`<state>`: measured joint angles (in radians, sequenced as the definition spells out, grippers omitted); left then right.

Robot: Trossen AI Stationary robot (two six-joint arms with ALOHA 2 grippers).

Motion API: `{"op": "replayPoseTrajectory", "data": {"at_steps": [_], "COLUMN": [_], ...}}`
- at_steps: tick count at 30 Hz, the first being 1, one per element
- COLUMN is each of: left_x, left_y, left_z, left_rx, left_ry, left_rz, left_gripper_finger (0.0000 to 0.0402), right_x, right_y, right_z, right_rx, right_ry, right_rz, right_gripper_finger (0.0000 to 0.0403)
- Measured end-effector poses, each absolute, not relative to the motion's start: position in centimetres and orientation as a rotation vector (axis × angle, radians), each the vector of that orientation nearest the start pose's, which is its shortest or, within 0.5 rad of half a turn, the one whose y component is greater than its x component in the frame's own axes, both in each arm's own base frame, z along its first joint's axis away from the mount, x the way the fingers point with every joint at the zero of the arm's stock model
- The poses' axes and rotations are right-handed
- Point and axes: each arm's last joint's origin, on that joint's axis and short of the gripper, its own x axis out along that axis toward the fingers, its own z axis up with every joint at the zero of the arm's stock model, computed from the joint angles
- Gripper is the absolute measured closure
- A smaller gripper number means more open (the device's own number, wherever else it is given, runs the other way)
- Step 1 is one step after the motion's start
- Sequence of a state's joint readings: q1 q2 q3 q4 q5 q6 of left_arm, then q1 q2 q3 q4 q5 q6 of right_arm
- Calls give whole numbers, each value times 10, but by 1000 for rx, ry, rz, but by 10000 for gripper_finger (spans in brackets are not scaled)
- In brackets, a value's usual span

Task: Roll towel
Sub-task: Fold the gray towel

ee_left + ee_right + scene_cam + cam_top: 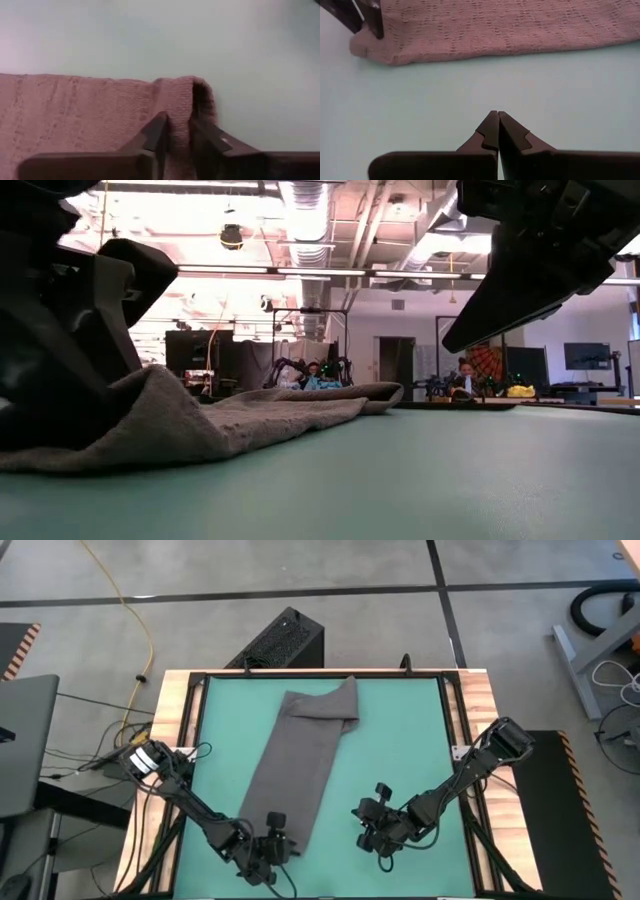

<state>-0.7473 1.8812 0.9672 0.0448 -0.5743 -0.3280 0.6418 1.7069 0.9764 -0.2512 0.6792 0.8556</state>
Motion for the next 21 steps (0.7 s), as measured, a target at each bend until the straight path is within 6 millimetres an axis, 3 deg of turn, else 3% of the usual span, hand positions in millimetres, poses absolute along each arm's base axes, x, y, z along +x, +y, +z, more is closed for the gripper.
{"op": "replayPoseTrajectory", "data": {"at_steps": [3, 7, 15, 21], "left_x": [277, 282, 296, 300], "left_y": [-227, -225, -242, -242], "left_z": [128, 142, 177, 167], "left_rx": [205, 211, 271, 261], "left_ry": [694, 648, 599, 615], "left_rz": [-30, -38, -179, -172], "left_gripper_finger": [390, 398, 401, 401], "right_x": [274, 274, 274, 273], "right_y": [182, 182, 182, 184], "right_z": [171, 171, 171, 171], "right_rx": [211, 211, 210, 211], "right_ry": [681, 682, 683, 680], "right_rz": [-348, -348, -348, -340], "right_gripper_finger": [381, 381, 381, 381]}}
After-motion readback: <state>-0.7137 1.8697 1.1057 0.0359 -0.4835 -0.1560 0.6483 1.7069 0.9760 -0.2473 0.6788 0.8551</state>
